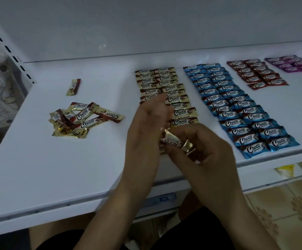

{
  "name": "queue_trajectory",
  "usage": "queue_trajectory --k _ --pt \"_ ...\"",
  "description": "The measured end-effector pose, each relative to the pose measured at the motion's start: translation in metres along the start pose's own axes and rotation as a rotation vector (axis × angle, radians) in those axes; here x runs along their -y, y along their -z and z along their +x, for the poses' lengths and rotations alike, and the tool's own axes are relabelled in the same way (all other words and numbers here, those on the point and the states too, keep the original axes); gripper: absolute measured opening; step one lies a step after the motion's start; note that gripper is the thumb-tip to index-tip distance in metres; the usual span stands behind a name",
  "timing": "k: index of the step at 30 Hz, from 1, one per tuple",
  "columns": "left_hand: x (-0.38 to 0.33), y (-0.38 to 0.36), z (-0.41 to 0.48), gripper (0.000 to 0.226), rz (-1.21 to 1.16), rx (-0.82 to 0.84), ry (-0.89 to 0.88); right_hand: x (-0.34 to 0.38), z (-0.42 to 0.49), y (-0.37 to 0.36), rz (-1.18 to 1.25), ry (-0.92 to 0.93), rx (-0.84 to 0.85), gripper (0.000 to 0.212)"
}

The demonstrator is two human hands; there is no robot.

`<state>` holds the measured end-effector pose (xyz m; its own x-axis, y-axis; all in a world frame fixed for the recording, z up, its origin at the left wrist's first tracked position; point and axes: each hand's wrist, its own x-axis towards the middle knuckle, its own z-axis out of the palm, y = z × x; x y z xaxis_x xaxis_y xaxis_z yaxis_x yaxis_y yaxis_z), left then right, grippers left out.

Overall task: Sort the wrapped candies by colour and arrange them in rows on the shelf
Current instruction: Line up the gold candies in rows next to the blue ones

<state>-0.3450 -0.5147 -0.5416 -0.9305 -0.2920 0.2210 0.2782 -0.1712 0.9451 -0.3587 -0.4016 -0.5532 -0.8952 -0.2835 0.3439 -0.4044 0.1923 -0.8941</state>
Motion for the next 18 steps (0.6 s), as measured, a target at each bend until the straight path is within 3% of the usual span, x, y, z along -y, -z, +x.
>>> queue_trajectory --k 1,4,8,11,14,18 --pt "0.004 0.002 0.000 0.052 0.062 -0.002 0.000 0.001 0.003 0.006 0.006 -0.004 -0.018 0.024" --pt "0.014 0.013 -0.006 0.012 0.259 0.065 -0.018 0.002 0.012 0.018 0.240 -0.101 -0.108 0.023" --pt "0.012 0.018 -0.008 0.012 0.347 0.180 -0.030 -0.005 0.019 0.019 0.479 -0.251 -0.209 0.022" --pt "0.009 0.015 -0.005 0.019 0.457 0.075 -0.120 -0.004 0.020 0.008 0.424 -0.248 -0.231 0.025" --pt "0.014 0.013 -0.005 0.013 0.619 -0.030 -0.322 -0.002 0.016 -0.001 0.360 -0.210 -0.224 0.029" --pt "0.021 0.016 -0.009 0.016 0.740 0.044 -0.380 -0.007 0.015 0.006 0.181 -0.056 -0.166 0.021"
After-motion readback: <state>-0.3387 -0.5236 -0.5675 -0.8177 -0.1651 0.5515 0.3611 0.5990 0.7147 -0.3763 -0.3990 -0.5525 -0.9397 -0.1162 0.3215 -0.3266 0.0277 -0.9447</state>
